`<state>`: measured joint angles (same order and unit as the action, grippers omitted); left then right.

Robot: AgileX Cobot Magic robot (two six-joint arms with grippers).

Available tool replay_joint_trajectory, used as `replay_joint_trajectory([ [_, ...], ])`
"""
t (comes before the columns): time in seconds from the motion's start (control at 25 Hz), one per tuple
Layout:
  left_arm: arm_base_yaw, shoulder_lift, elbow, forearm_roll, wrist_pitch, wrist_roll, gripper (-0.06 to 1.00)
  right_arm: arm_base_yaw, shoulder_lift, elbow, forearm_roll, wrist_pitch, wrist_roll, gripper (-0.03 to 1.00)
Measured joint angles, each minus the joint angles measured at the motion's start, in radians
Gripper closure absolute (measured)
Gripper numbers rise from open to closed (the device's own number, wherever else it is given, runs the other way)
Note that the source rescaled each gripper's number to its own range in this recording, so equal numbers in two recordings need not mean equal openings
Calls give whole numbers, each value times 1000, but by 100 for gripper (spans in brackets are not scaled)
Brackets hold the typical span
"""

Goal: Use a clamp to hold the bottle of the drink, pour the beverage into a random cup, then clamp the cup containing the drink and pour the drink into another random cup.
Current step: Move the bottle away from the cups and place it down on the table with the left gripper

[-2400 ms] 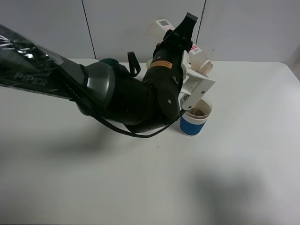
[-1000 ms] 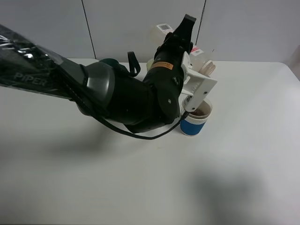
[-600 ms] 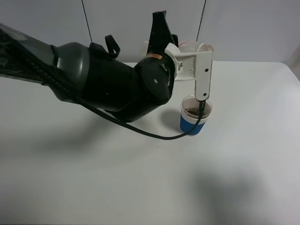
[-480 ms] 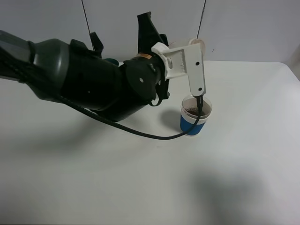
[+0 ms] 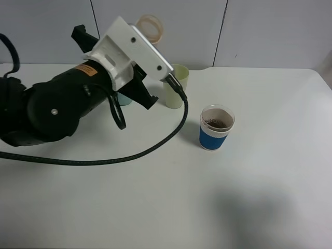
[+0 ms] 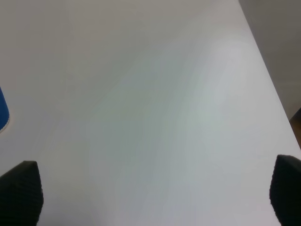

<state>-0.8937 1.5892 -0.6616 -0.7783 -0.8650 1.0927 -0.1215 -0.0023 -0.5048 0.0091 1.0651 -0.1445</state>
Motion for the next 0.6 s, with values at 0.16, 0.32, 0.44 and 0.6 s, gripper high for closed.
replay_joint_trajectory([
  [0.16,35,-65,77,56,1,-147,90,0,0,0,0,0,0,7],
  [0.32,94,-131,165,133,46,-286,90,0,0,0,0,0,0,7],
  [0.44,138,-155,203,235,120,-404,90,0,0,0,0,0,0,7],
  [0.6,227,-164,226,429,221,-650,90,0,0,0,0,0,0,7],
])
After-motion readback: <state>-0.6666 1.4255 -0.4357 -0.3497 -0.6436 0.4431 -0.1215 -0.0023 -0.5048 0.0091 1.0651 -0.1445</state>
